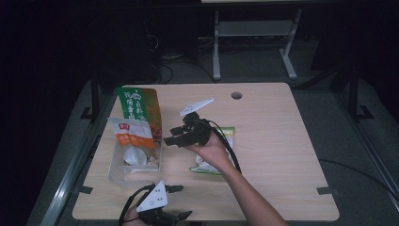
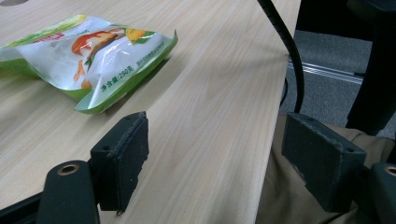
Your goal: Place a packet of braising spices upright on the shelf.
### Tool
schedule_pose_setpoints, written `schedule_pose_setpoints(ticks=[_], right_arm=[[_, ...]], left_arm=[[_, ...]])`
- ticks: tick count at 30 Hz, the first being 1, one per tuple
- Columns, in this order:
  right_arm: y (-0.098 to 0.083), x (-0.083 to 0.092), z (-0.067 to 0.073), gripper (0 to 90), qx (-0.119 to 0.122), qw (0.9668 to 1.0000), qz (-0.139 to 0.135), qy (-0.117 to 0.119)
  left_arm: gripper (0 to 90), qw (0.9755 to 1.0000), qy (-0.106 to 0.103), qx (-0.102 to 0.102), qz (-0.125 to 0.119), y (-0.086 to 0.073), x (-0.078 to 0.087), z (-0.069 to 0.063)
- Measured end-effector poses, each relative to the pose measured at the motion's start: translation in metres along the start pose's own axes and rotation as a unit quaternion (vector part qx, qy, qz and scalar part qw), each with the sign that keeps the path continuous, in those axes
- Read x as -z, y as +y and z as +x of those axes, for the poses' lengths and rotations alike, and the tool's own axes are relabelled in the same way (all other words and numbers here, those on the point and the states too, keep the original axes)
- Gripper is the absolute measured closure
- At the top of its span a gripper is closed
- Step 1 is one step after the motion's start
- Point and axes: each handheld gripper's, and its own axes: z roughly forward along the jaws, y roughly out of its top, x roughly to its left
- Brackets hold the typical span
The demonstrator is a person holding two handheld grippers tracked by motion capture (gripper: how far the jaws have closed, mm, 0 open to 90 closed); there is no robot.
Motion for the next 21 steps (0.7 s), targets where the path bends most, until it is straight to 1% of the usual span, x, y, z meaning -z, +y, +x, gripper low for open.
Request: schedule_pose_setpoints(ticks=[6, 15, 21], right_arm=[[-0.008, 0.013, -0.007, 46.2, -0.012, 0.9999, 0.004, -0.011], [-0.018, 0.03, -0.016, 44.0, -0.023, 0.9993, 0.0, -0.028], [-0.027, 0.04, -0.023, 42.5, -0.031, 0.9988, 0.004, -0.039]], left_arm=[[22.8, 1.0, -0.001, 0.005, 0.0, 0.0, -0.001, -0.001], [22.8, 1.0, 0.0, 0.005, 0.001, 0.0, 0.0, 0.0], [22.8, 1.0, 0.0, 0.002, 0.002, 0.0, 0.0, 0.0]])
